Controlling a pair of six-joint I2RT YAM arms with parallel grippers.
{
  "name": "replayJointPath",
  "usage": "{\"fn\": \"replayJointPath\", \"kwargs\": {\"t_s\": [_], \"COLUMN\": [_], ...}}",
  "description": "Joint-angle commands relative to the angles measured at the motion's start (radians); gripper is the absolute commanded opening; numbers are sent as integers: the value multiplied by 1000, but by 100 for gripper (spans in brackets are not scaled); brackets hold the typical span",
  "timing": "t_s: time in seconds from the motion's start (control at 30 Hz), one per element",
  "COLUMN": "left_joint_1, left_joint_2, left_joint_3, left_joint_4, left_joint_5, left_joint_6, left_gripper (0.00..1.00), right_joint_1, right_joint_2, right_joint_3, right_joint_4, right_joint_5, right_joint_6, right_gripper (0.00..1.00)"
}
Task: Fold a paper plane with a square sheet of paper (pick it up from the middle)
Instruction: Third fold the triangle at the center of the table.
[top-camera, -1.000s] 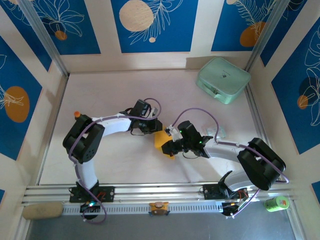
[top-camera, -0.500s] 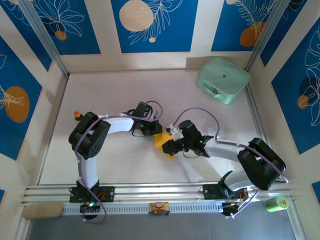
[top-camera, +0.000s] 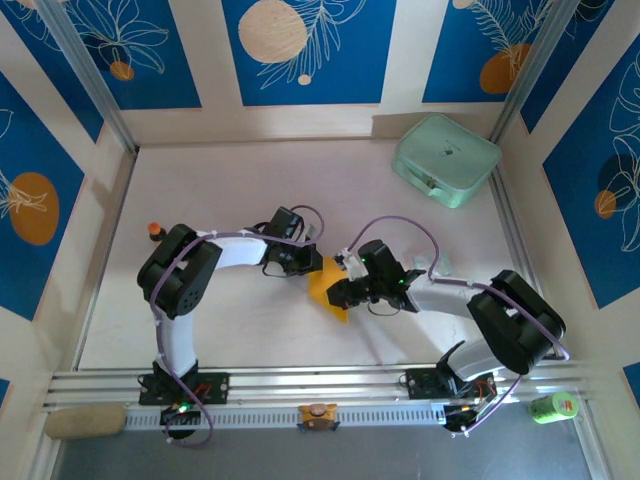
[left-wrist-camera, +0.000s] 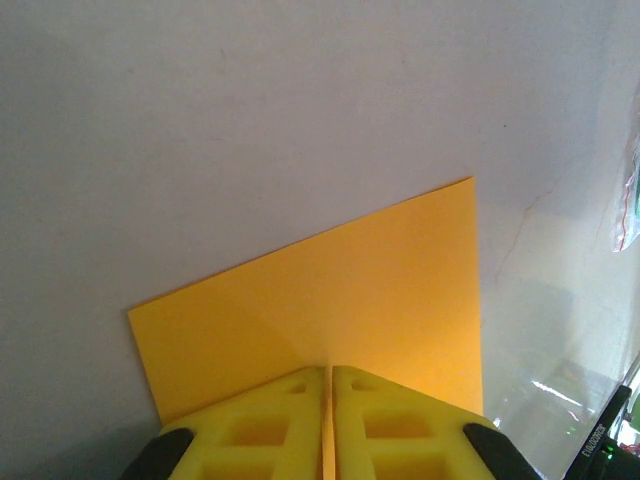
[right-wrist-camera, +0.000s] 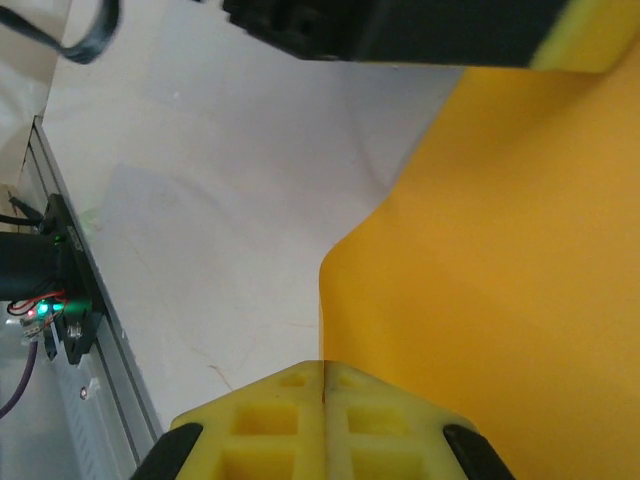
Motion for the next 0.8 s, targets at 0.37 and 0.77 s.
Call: {"fn": "replayJointPath", "kwargs": {"t_s": [0.37, 0.77], "left_joint_1": [12, 13], "left_joint_2": [2, -14], "left_joint_3": [-10, -10], "left_joint_4": [-29, -35], "left_joint_5": [-19, -24], "left_joint_6": [8, 7], "left_gripper": [12, 12], "right_joint_1": [-36, -51], "right_joint_2": [59, 39], "right_joint_3": [31, -18], "right_joint_4": [-25, -33], "right_joint_5": [3, 57], "right_joint_6": [32, 43], "right_gripper": [0, 0]}}
